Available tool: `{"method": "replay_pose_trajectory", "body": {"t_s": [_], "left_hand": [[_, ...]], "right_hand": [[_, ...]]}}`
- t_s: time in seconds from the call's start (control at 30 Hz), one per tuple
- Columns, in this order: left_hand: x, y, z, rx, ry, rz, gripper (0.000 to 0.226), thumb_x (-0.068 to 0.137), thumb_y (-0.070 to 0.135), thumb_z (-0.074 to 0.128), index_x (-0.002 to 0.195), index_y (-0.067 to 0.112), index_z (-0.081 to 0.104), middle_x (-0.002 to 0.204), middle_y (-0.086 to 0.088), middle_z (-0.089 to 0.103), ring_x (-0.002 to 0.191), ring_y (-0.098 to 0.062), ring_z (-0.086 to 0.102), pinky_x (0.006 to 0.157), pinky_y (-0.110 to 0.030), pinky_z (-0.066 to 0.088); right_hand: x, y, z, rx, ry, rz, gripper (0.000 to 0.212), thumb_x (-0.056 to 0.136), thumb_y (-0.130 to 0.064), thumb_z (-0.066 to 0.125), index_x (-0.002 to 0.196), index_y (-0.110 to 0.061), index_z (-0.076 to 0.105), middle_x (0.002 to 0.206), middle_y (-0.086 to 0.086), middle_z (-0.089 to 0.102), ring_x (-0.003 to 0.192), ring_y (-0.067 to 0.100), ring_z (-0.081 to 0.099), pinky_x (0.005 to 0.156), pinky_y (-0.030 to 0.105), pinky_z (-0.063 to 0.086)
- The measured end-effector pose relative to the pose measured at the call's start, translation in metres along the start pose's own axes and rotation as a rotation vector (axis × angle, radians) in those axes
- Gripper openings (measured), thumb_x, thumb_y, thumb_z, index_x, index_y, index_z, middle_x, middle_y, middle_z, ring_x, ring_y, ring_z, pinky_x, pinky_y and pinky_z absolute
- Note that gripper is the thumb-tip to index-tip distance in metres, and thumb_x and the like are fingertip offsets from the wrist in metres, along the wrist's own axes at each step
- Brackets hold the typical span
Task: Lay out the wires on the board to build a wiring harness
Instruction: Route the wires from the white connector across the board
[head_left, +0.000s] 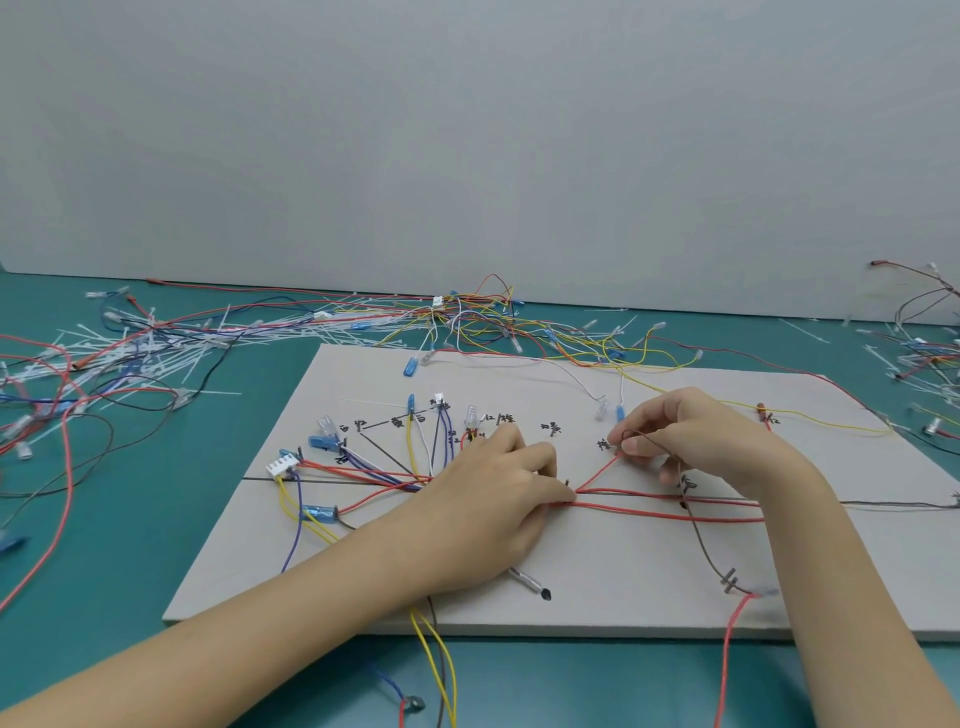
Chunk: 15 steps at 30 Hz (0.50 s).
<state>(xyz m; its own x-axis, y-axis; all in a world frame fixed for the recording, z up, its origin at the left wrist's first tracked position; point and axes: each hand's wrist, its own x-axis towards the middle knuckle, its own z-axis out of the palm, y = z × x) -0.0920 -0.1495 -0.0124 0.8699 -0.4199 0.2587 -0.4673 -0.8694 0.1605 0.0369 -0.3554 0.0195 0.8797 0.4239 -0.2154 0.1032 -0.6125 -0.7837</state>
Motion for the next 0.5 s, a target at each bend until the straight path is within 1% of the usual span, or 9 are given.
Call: {"method": "replay_pose_trajectory", "body": {"t_s": [0.03,0.13,0.23,0.33,0.4,0.5], "left_hand": [[0.0,-0.0002,0.0001,-0.001,-0.001,0.0,0.035,0.099,0.022,0.042,0.13,0.028,0.059,0.111,0.007,0.053,0.097,-0.019,0.037,0.087,-0.041,0.04],[-0.0007,-0.0006,0.0007,-0.012,0.008,0.003,0.035,0.099,0.021,0.043,0.129,0.027,0.06,0.11,0.006,0.054,0.096,-0.02,0.037,0.086,-0.041,0.04],[-0.0011,-0.0013,0.0016,-0.009,0.008,0.006,0.035,0.099,0.021,0.043,0.129,0.027,0.06,0.111,0.007,0.053,0.096,-0.019,0.037,0.085,-0.041,0.04],[-0.0012,-0.0019,0.0022,-0.023,0.014,0.005,0.035,0.099,0.021,0.043,0.129,0.027,0.06,0.11,0.007,0.054,0.096,-0.019,0.037,0.085,-0.041,0.04],[-0.0014,-0.0024,0.0023,-0.032,0.016,0.002,0.035,0.098,0.02,0.044,0.129,0.027,0.06,0.11,0.007,0.053,0.096,-0.019,0.037,0.085,-0.041,0.04],[-0.0019,-0.0029,0.0023,-0.046,0.019,0.007,0.035,0.098,0.019,0.045,0.128,0.027,0.061,0.109,0.007,0.053,0.095,-0.019,0.037,0.085,-0.041,0.04]], "right_hand": [[-0.0002,0.0003,0.0001,-0.003,-0.009,0.007,0.015,0.088,0.003,0.064,0.088,-0.007,0.075,0.087,0.022,0.068,0.073,0.018,0.054,0.049,0.023,0.047],[-0.0001,-0.0001,0.0011,0.008,-0.015,0.015,0.017,0.089,0.003,0.063,0.091,-0.008,0.075,0.082,0.013,0.066,0.068,0.015,0.054,0.05,0.021,0.047],[-0.001,-0.0011,0.0016,0.02,-0.023,0.018,0.019,0.089,0.005,0.062,0.09,-0.008,0.076,0.074,0.008,0.064,0.063,0.013,0.054,0.05,0.02,0.048],[-0.0014,-0.0022,0.0016,0.032,-0.02,0.017,0.019,0.089,0.006,0.062,0.091,-0.007,0.076,0.073,0.007,0.063,0.063,0.013,0.053,0.048,0.019,0.048],[-0.0016,-0.0024,0.0014,0.026,-0.006,0.018,0.017,0.088,0.005,0.063,0.091,-0.007,0.076,0.073,0.007,0.064,0.064,0.013,0.053,0.048,0.021,0.048],[-0.0022,-0.0013,-0.0007,0.007,0.012,0.035,0.011,0.087,0.002,0.066,0.09,-0.004,0.075,0.067,0.005,0.066,0.055,0.01,0.057,0.044,0.023,0.043]]}}
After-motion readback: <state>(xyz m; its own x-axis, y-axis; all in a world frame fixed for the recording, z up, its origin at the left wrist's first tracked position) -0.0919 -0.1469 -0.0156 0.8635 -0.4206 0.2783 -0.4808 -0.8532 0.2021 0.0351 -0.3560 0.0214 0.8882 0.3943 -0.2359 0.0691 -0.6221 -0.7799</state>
